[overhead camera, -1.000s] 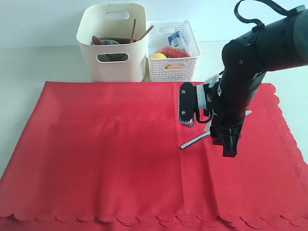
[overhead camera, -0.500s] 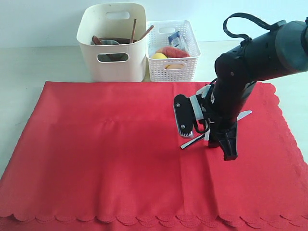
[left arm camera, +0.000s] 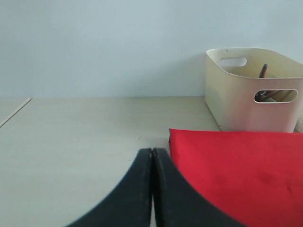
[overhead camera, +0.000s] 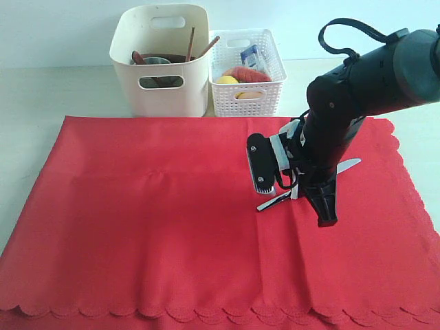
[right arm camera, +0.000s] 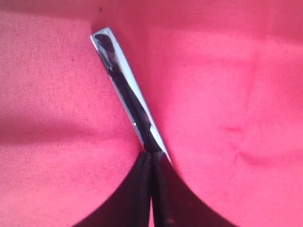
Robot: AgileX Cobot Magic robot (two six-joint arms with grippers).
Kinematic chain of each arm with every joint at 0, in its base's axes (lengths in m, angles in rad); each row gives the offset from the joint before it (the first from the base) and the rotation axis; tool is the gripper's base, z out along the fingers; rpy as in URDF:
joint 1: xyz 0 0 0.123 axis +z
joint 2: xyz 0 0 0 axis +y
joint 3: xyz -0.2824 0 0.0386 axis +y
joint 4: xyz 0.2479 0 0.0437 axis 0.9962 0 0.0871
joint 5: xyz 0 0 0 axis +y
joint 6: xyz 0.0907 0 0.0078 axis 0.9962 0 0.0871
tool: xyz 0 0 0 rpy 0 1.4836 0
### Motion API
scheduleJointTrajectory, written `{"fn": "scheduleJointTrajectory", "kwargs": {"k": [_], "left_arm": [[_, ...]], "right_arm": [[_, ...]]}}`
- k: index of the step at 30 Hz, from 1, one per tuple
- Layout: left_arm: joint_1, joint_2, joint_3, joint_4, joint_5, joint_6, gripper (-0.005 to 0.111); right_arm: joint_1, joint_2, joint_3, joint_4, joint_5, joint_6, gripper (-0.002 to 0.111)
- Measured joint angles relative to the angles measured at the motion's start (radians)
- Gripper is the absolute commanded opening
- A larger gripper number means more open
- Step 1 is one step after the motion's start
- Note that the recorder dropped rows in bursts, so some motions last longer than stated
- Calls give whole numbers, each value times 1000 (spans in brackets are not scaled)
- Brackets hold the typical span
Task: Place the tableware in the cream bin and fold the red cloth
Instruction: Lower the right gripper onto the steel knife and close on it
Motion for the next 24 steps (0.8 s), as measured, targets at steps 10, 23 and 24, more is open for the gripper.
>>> {"fn": "scheduleJointTrajectory", "kwargs": {"k": [10, 23, 24], "left_arm": [[0, 0, 0, 0, 0, 0, 2], [0, 0, 0, 0, 0, 0, 2], [0, 0, 0, 0, 0, 0, 2]], "right_arm": [[0, 3, 0, -7, 17, 0, 29], [0, 23, -8, -33, 17, 2, 31], [0, 23, -8, -33, 20, 2, 28]]}}
